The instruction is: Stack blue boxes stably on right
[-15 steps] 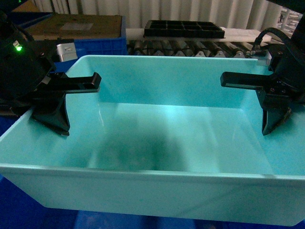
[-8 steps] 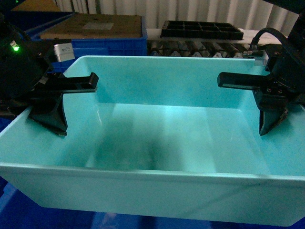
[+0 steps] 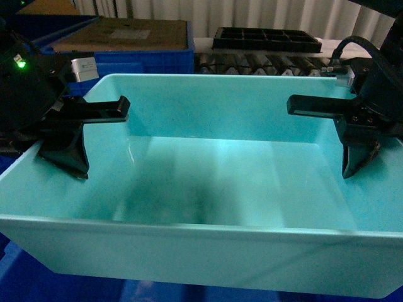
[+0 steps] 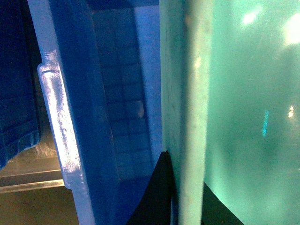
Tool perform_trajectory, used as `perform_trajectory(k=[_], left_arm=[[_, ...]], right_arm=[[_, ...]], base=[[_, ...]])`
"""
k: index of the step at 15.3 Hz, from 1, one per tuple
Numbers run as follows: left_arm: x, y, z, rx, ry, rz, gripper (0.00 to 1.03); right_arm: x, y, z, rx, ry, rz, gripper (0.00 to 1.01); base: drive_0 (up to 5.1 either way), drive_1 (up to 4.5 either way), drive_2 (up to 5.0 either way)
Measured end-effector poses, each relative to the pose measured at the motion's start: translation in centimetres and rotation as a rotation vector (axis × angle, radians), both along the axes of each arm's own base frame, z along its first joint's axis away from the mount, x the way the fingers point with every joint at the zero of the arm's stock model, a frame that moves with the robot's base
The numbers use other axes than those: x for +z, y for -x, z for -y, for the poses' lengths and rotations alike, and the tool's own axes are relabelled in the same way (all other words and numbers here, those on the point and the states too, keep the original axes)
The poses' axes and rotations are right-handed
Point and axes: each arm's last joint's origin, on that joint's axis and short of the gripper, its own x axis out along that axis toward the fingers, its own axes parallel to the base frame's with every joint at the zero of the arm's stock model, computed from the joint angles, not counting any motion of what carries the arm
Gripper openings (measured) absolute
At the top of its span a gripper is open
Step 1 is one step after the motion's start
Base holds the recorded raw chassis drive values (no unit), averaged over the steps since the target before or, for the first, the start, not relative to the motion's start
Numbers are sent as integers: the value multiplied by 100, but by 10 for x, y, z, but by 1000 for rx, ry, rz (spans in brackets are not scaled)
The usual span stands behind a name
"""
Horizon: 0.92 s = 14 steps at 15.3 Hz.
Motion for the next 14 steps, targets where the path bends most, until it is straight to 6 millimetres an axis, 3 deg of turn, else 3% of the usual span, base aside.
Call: perform_trajectory(k=[14], left_arm=[[0,0,0,0,0,0,2]], right_arm=[[0,0,0,0,0,0,7]], base=[[0,0,0]])
